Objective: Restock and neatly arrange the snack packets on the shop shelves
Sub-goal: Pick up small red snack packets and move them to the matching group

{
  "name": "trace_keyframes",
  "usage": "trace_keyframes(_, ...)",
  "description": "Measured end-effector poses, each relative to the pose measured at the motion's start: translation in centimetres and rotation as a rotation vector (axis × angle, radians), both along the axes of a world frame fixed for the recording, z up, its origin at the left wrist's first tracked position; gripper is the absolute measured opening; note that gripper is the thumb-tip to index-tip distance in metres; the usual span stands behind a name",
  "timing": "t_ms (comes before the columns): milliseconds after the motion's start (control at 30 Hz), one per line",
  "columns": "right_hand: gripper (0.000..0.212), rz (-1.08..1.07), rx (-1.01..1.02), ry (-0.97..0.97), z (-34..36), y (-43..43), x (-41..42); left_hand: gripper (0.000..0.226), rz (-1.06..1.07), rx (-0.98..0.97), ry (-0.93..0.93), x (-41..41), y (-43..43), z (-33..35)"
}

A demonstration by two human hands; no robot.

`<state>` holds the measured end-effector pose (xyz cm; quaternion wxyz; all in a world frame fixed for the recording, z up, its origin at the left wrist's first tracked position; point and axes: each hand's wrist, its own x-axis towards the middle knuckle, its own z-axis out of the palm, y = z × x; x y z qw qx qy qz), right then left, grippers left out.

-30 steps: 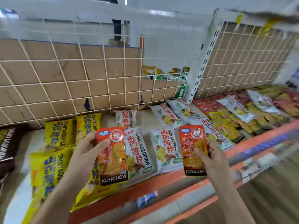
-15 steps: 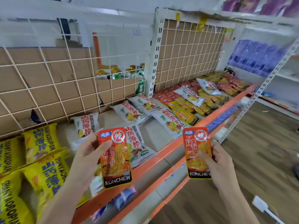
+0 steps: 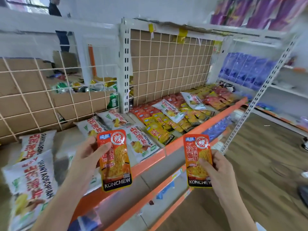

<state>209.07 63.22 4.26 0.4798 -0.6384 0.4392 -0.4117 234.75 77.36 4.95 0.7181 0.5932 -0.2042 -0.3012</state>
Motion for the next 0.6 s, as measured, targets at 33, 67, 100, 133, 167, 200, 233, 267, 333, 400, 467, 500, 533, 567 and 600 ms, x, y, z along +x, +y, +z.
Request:
trace_keyframes(33, 0.009, 0.007, 0.007, -0.008, 0.1, -1.3, -0.8, 0.018, -0.002, -0.009, -0.003, -0.8, -1.2, 0.2)
trace_keyframes(67, 0.008, 0.014, 0.014, -0.012, 0.1, -2.6, -1.5, 0.018, -0.002, -0.019, -0.003, -1.7, -2.5, 0.4)
trace_keyframes(100, 0.007, 0.024, 0.018, -0.011, 0.2, -4.0, -2.2, 0.019, 0.010, -0.027, 0.001, -2.5, -3.7, 0.4)
trace_keyframes(133, 0.007, 0.035, 0.019, -0.006, 0.2, -5.2, -2.9, 0.020, 0.031, -0.029, 0.002, -3.3, -4.8, 0.4)
trace_keyframes(167, 0.008, 0.047, 0.015, -0.004, 0.2, -6.4, -3.5, 0.020, 0.050, -0.030, 0.000, -4.0, -5.8, 0.4)
trace_keyframes(200, 0.009, 0.059, 0.007, -0.003, 0.2, -7.6, -4.0, 0.019, 0.061, -0.034, -0.007, -4.7, -6.7, 0.3)
trace_keyframes(233, 0.010, 0.069, 0.000, 0.000, 0.2, -8.7, -4.6, 0.018, 0.069, -0.038, -0.016, -5.3, -7.6, 0.2)
trace_keyframes(267, 0.011, 0.081, -0.001, 0.004, 0.2, -9.8, -5.1, 0.018, 0.076, -0.033, -0.023, -5.8, -8.5, 0.1)
trace_keyframes(333, 0.011, 0.095, 0.000, 0.008, 0.0, -11.8, -5.8, 0.018, 0.091, -0.019, -0.028, -6.6, -10.0, 0.1)
trace_keyframes(400, 0.011, 0.099, 0.010, 0.000, -0.2, -13.6, -6.2, 0.017, 0.103, -0.004, -0.021, -6.9, -11.5, 0.2)
trace_keyframes(467, 0.011, 0.103, 0.024, -0.018, -0.4, -15.2, -6.2, 0.016, 0.112, 0.015, -0.033, -7.0, -13.0, 0.4)
trace_keyframes(500, 0.012, 0.103, 0.032, -0.024, -0.5, -16.0, -6.0, 0.015, 0.112, 0.020, -0.045, -7.0, -13.7, 0.5)
trace_keyframes(533, 0.011, 0.105, 0.042, -0.027, -0.6, -16.8, -5.9, 0.014, 0.108, 0.030, -0.062, -7.0, -14.4, 0.5)
trace_keyframes(567, 0.010, 0.103, 0.048, -0.026, -0.8, -17.7, -5.8, 0.013, 0.100, 0.043, -0.079, -7.0, -15.2, 0.5)
trace_keyframes(600, 0.010, 0.101, 0.046, -0.023, -0.8, -18.6, -5.6, 0.013, 0.099, 0.056, -0.092, -6.9, -16.0, 0.5)
